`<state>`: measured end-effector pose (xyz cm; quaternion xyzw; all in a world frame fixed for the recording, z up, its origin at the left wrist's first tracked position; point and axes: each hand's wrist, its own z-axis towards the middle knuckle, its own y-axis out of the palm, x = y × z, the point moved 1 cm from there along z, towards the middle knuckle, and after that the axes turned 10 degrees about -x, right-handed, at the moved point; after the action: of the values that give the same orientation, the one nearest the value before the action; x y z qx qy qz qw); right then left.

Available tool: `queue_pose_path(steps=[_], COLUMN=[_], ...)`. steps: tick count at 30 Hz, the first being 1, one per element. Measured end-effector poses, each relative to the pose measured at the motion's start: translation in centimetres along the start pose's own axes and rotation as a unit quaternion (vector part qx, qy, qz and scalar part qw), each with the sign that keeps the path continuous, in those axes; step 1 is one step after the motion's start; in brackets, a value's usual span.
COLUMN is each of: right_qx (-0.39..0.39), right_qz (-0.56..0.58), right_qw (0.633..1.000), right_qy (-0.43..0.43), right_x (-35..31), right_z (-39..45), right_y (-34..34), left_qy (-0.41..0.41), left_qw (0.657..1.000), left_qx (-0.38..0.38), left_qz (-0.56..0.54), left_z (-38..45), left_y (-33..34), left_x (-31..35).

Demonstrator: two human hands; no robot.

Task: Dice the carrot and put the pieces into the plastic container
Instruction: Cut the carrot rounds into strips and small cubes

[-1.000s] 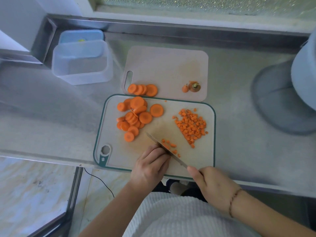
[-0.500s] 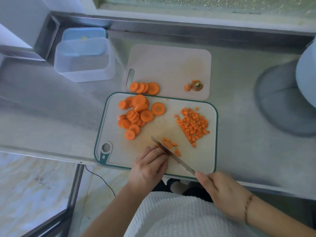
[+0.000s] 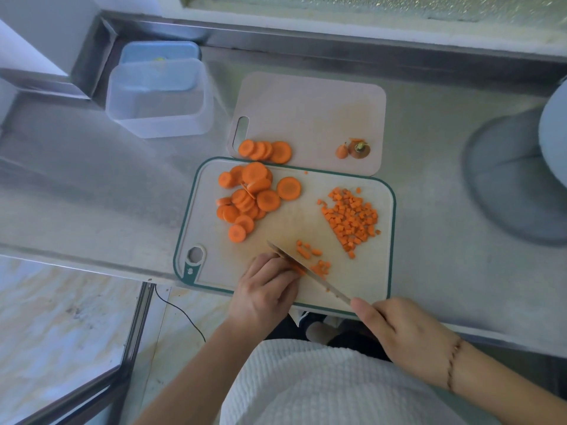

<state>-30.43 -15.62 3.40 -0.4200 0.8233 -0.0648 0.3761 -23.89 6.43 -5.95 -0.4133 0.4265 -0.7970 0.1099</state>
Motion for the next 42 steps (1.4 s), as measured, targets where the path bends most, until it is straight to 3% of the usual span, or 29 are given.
queue_pose_path(steps=[8,17,22,36,42], right_qx=[0.002,0.015,0.018,-0.002,-0.001], right_qz=[-0.027,0.022,0.05,-0.022,-0.005], right_qw=[0.999,1.0,0.999,0.999,1.0], right_qy=[0.02,0.011,0.004,0.042,0.009], right_x=[0.6,-1.9,-0.9,0.5,-1.1], right_z=[0.8,3.0,1.5,1.4,2.8], right_y=[1.2,1.0,0.1,1.1,1.0], left_qy=[0.004,0.006,0.004,-0.028,-0.008], left_qw=[1.0,0.999,1.0,0.999,1.0], left_qx=[0.002,-0.018,0.003,0.017,0.012], left_qz=[0.02,-0.046,-0.03,-0.001,0.002], left_z=[-0.3,0.2,-0.4,-0.4,-0.3], left_y=[0.1,-0.1,-0.3,0.4,0.2], left_x=[0.2,-0.2,-0.4,-0.2,-0.6])
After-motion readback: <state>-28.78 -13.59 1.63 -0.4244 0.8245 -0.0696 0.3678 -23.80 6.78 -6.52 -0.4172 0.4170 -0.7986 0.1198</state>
